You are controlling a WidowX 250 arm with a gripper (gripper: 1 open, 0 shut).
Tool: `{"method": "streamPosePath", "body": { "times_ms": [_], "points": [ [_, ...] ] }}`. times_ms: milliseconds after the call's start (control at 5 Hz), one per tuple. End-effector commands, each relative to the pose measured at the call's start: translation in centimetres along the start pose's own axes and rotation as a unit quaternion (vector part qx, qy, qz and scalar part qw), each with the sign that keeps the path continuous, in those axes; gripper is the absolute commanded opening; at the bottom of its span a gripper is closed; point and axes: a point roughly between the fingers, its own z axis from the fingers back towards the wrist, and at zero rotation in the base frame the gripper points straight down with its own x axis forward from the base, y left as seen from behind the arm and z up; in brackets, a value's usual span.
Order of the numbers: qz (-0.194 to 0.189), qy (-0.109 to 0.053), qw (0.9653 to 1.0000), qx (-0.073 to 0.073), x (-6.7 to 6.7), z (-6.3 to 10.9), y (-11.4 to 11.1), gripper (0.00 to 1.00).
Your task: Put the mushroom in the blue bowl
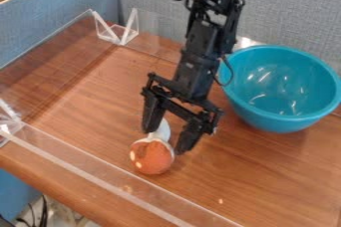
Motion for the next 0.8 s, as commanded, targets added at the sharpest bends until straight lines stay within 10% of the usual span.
{"method": "streamPosePath", "body": {
  "times_ms": [0, 200, 400, 600],
  "points": [
    [-0.036, -0.037, 0.9985, 0.017, -0.1, 1.3, -0.4, 1.0],
    [-0.072, -0.035, 0.9963, 0.032, -0.2, 0.5, -0.7, 1.0],
    [-0.108, -0.035, 0.9925, 0.045, -0.4, 0.0, -0.9, 0.0],
    [-0.109, -0.038, 0.9924, 0.041, -0.8, 0.2, 0.0, 0.0]
  ]
}}
